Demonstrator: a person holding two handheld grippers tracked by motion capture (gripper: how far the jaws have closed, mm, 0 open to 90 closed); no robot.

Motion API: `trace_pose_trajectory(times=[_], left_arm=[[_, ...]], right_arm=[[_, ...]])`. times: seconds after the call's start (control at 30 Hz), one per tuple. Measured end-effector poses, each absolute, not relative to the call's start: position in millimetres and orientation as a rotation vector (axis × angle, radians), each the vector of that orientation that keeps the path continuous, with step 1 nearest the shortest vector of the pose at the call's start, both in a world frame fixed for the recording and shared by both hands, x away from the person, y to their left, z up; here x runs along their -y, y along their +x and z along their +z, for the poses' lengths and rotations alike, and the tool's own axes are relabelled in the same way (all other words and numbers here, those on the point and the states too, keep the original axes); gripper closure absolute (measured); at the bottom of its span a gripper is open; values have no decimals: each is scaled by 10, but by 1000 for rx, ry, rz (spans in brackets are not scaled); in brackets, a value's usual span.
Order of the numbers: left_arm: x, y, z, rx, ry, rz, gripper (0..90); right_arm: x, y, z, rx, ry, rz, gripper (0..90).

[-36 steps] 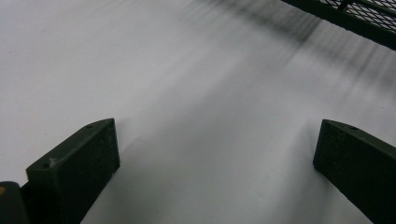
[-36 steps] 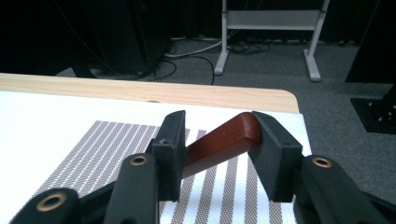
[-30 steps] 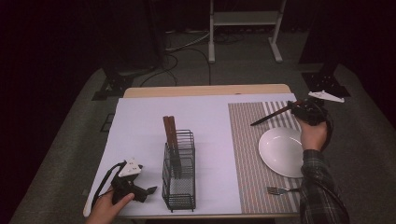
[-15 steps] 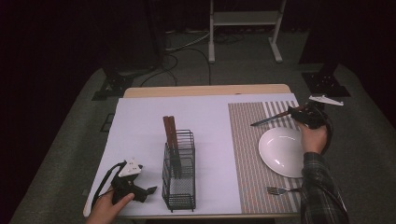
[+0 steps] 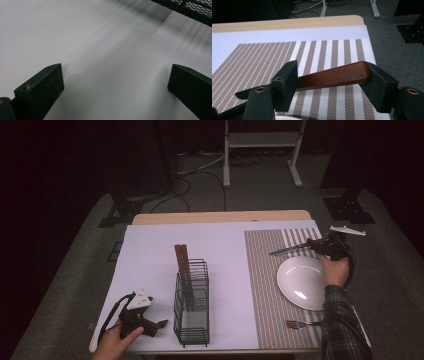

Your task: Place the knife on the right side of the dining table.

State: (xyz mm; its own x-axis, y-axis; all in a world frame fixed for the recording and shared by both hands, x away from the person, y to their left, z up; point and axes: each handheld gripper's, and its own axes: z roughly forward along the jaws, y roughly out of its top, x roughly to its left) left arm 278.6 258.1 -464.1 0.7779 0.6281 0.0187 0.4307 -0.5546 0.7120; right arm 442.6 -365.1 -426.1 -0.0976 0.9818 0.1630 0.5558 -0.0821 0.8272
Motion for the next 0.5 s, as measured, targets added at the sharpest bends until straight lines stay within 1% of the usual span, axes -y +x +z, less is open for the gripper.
trace_pose_trajectory(times=[0.3, 0.5], left_arm=[[-2581, 2786, -4641, -783, 2244, 352, 0], [-2581, 2786, -4641, -783, 2245, 352, 0]], right_arm=[[3661, 4460, -4336, -1696, 1719, 1057, 242], [3687, 4473, -4399, -1697, 1759, 1064, 225]])
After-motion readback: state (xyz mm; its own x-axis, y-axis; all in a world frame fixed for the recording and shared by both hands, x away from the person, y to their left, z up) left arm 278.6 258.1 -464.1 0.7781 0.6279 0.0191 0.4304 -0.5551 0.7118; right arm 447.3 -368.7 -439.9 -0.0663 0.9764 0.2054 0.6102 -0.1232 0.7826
